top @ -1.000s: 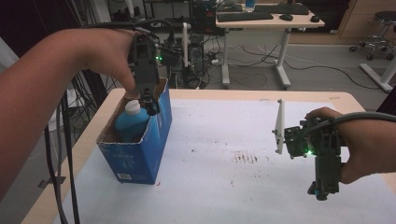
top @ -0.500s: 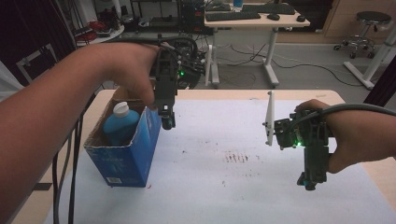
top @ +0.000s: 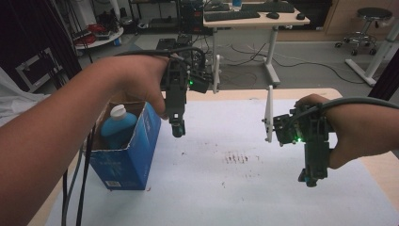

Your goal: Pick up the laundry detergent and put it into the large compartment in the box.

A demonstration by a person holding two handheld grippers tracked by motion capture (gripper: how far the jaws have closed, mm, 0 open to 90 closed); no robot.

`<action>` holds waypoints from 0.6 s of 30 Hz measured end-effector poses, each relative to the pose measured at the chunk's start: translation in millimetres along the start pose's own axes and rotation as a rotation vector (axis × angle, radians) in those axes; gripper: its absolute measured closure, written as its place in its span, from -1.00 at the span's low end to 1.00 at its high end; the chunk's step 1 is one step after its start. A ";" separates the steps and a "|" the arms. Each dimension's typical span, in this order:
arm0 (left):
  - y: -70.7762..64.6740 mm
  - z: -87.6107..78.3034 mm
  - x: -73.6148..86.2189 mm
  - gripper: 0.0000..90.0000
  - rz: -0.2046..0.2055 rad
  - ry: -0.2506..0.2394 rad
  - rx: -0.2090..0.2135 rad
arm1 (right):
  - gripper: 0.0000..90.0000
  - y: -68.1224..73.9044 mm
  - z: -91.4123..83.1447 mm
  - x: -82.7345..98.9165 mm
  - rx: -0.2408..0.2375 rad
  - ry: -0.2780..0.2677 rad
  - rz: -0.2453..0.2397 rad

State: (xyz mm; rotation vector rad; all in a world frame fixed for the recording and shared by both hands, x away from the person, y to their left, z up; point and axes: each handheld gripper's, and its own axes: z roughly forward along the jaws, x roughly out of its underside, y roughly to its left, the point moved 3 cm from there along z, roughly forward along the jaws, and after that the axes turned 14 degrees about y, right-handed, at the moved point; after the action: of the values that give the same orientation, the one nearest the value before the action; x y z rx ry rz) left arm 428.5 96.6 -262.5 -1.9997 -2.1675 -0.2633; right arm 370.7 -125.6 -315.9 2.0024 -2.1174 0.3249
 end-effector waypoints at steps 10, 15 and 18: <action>3.2 1.8 -1.1 -0.96 -0.019 -0.044 -0.005 | -0.96 -2.7 -2.8 1.7 0.008 -0.001 -0.013; 5.3 -0.4 1.1 -0.96 -0.021 -0.044 -0.005 | -0.96 -2.4 -3.0 0.1 0.014 0.003 -0.019; 5.3 -1.8 3.2 -0.96 -0.023 -0.044 -0.003 | -0.96 -2.6 -2.7 -1.3 0.017 0.005 -0.021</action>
State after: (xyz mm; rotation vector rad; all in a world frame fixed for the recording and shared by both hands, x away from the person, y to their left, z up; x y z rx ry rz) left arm 433.6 99.6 -260.0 -2.0012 -2.2189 -0.2279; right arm 373.3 -123.7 -313.6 2.0295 -2.0963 0.3443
